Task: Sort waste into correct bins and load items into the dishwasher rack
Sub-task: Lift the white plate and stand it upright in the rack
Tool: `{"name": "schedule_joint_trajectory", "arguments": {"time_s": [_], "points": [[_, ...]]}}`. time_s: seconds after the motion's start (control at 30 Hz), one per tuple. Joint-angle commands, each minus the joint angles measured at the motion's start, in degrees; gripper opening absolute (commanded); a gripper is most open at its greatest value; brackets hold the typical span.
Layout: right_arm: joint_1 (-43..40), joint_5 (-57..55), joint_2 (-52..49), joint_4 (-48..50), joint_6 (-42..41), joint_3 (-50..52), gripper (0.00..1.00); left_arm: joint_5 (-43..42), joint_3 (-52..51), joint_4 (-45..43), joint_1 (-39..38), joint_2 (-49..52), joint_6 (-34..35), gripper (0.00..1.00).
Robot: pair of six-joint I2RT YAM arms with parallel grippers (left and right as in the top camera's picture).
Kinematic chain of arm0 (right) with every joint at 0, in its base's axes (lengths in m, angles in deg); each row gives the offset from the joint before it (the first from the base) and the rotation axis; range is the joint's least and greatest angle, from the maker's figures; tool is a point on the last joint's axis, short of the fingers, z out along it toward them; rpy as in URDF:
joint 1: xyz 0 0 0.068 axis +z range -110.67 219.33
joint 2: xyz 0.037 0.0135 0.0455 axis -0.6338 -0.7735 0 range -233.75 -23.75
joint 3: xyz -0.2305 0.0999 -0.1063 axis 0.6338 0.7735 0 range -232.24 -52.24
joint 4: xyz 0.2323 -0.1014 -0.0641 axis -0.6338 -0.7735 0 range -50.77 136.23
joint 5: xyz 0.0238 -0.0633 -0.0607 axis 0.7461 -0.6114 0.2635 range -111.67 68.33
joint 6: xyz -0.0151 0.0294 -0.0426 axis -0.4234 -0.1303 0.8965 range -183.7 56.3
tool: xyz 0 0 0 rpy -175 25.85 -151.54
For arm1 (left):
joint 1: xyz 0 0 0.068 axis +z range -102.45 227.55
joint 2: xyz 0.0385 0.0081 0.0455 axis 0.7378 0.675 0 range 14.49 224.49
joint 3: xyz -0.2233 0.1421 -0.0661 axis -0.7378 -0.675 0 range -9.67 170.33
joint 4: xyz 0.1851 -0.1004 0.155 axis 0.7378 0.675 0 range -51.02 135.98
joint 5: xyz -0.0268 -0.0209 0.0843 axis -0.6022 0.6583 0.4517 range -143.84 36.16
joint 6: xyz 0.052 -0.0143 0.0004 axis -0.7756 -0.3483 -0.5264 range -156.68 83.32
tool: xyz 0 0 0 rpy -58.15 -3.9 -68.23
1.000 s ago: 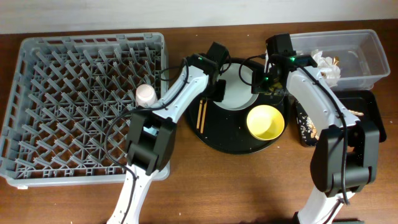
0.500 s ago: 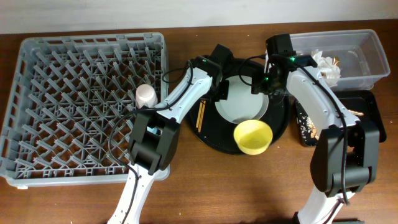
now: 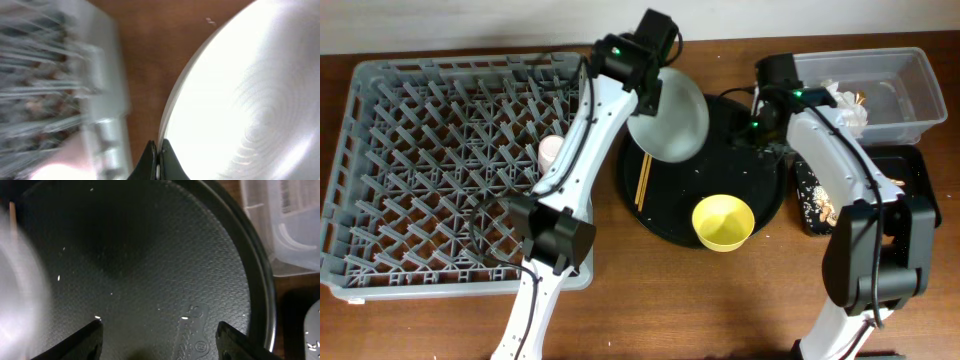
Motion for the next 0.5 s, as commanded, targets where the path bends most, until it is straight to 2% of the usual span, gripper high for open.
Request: {"name": "schedule_joint_trajectory", "arguments": {"time_s": [0.0, 0.07, 0.2, 0.3, 0.47], "points": [[-2.2, 2.7, 1.8, 0.0, -1.5, -1.1, 0.75, 19.4, 8.6, 3.1, 0.1, -0.2, -5.0, 0.01], [-2.3, 2.9, 1.8, 0.0, -1.6, -1.0, 0.75, 30.2, 11.6, 3.9, 0.1, -0.2, -9.4, 0.01], [-2.1, 4.1, 1.7, 0.3, -2.5, -0.7, 0.76, 44.2, 12.2, 5.2, 0.5, -0.2, -10.5, 0.0], [-1.3, 4.2, 1.5, 0.9, -3.0, -0.5, 0.76, 49.3, 12.2, 7.8, 2.8, -0.2, -10.4, 0.01], [0.3, 4.1, 0.4, 1.8, -3.0, -0.4, 0.78, 49.8, 12.2, 7.0, 8.1, -0.2, -8.3, 0.01]]}}
